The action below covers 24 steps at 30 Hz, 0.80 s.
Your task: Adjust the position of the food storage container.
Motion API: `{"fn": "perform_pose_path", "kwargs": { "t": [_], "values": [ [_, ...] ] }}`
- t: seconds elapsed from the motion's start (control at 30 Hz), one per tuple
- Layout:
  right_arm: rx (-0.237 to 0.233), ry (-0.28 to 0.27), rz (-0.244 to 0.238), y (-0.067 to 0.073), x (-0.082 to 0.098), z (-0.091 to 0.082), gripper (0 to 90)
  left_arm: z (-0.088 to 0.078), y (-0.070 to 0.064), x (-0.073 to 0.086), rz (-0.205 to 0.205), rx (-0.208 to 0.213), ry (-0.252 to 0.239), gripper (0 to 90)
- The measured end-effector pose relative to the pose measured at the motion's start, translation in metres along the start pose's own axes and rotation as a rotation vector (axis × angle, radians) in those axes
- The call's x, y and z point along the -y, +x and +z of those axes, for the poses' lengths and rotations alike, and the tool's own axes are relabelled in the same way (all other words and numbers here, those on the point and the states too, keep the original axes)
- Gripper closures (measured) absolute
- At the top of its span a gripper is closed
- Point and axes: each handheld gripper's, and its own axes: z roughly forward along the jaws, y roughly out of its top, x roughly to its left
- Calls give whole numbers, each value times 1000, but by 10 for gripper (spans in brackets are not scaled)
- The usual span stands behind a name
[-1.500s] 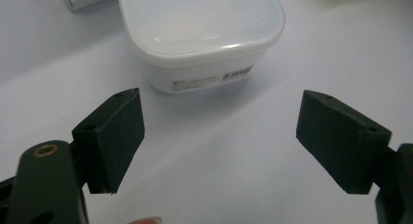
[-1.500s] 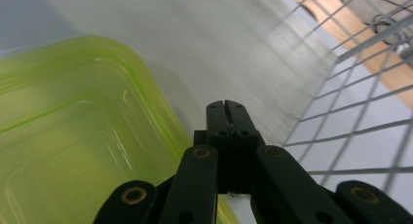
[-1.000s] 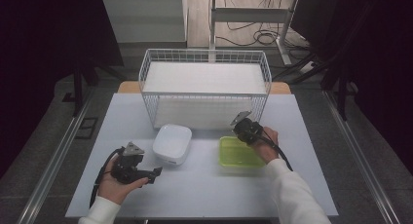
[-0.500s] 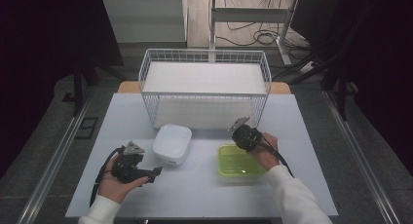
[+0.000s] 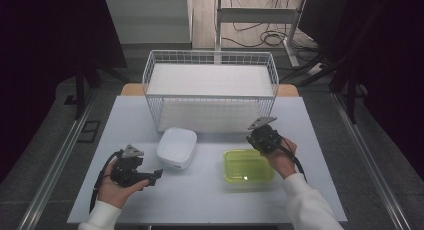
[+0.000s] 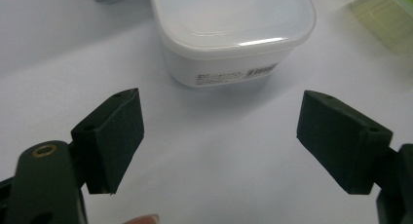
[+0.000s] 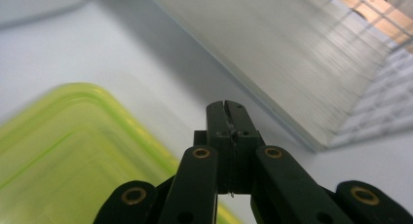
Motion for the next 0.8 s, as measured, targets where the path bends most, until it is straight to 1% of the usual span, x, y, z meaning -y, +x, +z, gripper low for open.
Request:
{"fn": "perform_pose_path", "kwargs": {
  "t": [0.03,0.07,0.17,0.2,0.23,0.27,0.3,0.33,0.37,0.4,0.47,0.5,0.53,0.57,0.6,0.67,0.7,0.73,0.77,0.8],
  "values": [
    [0,0,0,0,0,0,891,0,0,0,0,0,0,173],
    [-8,-20,46,-3,9,-13,891,0,1,1,-9,-2,1,173],
    [15,-33,106,-9,26,-29,891,0,1,2,-14,-3,4,173],
    [26,-39,123,-11,30,-33,891,0,0,2,-15,-4,5,173],
    [50,-35,136,-15,34,-38,891,-1,-1,2,-16,-8,3,172],
    [50,-35,136,-15,34,-38,891,-1,-1,2,-16,-8,3,172],
    [94,-44,176,-22,43,-48,891,-1,-1,1,-15,-9,1,172],
    [102,-47,195,-25,46,-50,891,-1,-2,1,-14,-10,2,172],
    [102,-46,225,-28,51,-52,891,-2,-2,0,-15,-10,0,171],
    [102,-46,225,-28,51,-52,891,-2,-2,0,-15,-10,0,171],
    [95,-32,285,-34,67,-54,891,-4,-1,0,-21,-9,-7,172],
    [94,-25,297,-35,70,-54,891,-4,-1,0,-21,-9,-7,171],
    [94,-25,297,-35,70,-54,891,-4,0,0,-23,-7,-9,171],
    [82,-20,319,-36,75,-51,891,-4,0,0,-24,-6,-9,172],
    [76,-14,324,-36,76,-49,891,-4,1,0,-29,-6,-7,172],
    [70,8,311,-35,77,-44,891,-4,1,0,-30,-3,-4,172],
    [70,8,311,-35,77,-44,891,-4,1,0,-30,-3,-4,172],
    [52,32,300,-33,77,-39,891,-4,1,1,-29,-3,-3,172],
    [52,32,300,-33,77,-39,891,-4,1,1,-29,-3,-3,172],
    [37,53,289,-28,76,-35,891,-4,1,1,-30,-3,-3,172]
  ]
}}
